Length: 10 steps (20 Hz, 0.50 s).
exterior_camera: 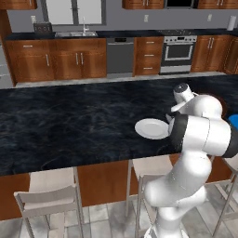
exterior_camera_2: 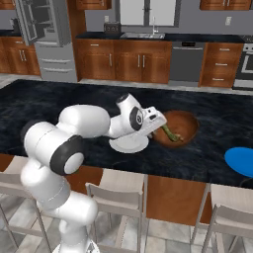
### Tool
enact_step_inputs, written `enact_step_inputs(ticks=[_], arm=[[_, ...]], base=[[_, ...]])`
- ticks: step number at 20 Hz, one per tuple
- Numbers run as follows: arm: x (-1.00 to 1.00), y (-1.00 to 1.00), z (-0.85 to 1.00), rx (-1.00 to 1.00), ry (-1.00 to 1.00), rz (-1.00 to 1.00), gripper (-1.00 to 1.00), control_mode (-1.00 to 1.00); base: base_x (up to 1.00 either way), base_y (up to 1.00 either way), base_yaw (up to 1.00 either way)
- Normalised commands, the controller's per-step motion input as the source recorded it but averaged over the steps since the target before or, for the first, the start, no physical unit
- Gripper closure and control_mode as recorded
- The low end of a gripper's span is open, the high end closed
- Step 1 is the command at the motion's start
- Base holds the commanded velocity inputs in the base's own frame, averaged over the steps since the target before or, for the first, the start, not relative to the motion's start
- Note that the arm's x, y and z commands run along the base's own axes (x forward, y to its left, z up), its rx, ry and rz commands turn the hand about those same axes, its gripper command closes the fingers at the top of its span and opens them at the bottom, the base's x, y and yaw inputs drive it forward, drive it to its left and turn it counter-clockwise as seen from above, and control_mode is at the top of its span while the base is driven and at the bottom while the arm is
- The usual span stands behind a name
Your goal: Pick the chicken drumstick and squash from their plates and place them in the bowl. Then put the bowl in the fridge.
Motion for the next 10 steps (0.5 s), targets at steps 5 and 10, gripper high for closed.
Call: enact_step_inputs(ticks=[5,10], arm=[[-0.30,0.25,0.38,0.00,0.15,0.19,1.00,-1.00],[-0.38,0.26,0.30,0.00,0.05,0.20,1.00,-1.00]], base=[[0.00,0.00,0.00],[0.00,0.00,0.00]])
